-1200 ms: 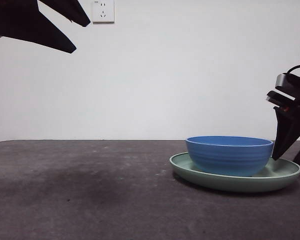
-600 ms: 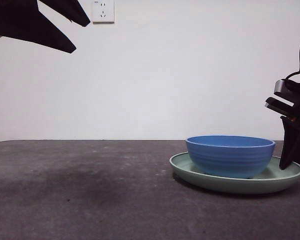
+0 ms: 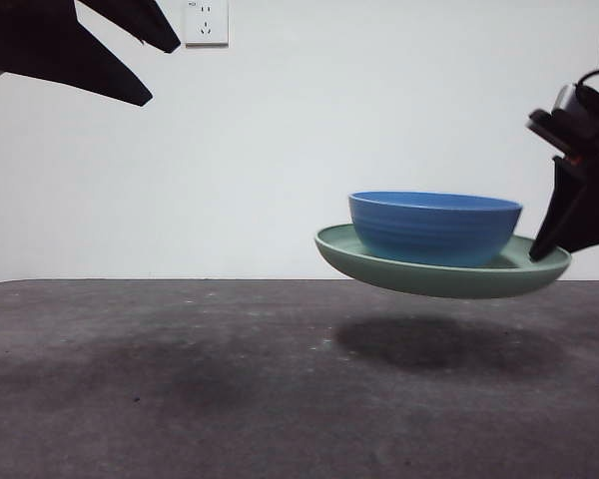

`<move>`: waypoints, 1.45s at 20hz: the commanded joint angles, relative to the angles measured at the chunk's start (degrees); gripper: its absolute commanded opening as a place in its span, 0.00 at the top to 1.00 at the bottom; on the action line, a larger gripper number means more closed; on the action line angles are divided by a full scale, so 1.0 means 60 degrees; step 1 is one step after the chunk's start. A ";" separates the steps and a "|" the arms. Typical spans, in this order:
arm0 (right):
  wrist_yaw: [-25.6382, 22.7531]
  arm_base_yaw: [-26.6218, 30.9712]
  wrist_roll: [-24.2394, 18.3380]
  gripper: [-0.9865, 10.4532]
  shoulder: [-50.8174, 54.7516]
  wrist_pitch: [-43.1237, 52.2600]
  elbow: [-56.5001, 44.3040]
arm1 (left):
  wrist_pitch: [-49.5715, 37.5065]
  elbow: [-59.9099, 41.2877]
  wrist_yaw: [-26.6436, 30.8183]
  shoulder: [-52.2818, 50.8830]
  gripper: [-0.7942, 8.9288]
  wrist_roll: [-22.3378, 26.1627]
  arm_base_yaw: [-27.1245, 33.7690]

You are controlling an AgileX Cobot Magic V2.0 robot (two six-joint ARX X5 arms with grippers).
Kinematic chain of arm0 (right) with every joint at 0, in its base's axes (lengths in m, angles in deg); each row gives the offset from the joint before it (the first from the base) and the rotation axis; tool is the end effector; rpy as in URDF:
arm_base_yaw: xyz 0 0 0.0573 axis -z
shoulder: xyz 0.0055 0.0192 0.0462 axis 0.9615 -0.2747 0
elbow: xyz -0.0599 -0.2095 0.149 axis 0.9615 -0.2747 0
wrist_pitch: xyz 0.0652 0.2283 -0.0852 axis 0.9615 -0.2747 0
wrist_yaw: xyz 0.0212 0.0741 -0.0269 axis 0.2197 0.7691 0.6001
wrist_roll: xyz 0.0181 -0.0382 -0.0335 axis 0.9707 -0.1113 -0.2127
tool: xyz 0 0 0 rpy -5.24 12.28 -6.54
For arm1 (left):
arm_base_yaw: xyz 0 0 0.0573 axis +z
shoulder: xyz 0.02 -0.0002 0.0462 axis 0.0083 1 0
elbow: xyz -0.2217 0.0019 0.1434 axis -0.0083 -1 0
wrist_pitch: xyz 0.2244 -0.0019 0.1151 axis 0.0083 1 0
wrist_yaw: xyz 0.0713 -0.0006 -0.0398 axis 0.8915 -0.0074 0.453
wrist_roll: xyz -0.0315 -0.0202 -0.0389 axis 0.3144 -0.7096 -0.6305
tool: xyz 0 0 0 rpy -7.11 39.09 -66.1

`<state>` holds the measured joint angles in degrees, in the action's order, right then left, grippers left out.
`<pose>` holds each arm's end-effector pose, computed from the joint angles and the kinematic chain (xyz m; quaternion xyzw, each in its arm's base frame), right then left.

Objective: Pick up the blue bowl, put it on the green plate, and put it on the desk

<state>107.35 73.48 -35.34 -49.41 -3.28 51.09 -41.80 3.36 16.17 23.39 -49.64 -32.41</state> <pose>0.2842 0.0186 0.2125 0.2122 0.4649 0.2092 0.8337 0.1551 -0.1169 0.2929 -0.0047 0.3626 -0.4722 0.8034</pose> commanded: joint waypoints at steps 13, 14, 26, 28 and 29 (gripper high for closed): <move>-0.1293 -0.3024 0.1763 0.91 -0.0871 0.1075 0.0933 | -0.0058 0.0080 -0.0058 0.0047 0.69 0.0080 -0.0066; -0.1300 -0.3147 0.1861 0.91 -0.1064 0.1260 0.0936 | -0.0058 0.0080 -0.0062 0.0047 0.69 0.0080 -0.0066; -0.1566 -0.3632 0.2178 0.91 -0.3020 0.2106 0.0991 | 0.0029 0.0080 -0.0058 0.0047 0.69 0.0080 -0.0066; -0.1566 -0.3632 0.2178 0.91 -0.3020 0.2095 0.0991 | 0.0018 0.0080 -0.0058 0.0047 0.69 0.0080 -0.0066; -0.1566 -0.3632 0.2178 0.91 -0.3020 0.2095 0.0991 | 0.0018 0.0080 -0.0058 0.0047 0.69 0.0080 -0.0066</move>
<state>98.10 52.01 -22.81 -66.52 8.46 55.68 -41.49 3.36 16.15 23.39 -49.64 -32.41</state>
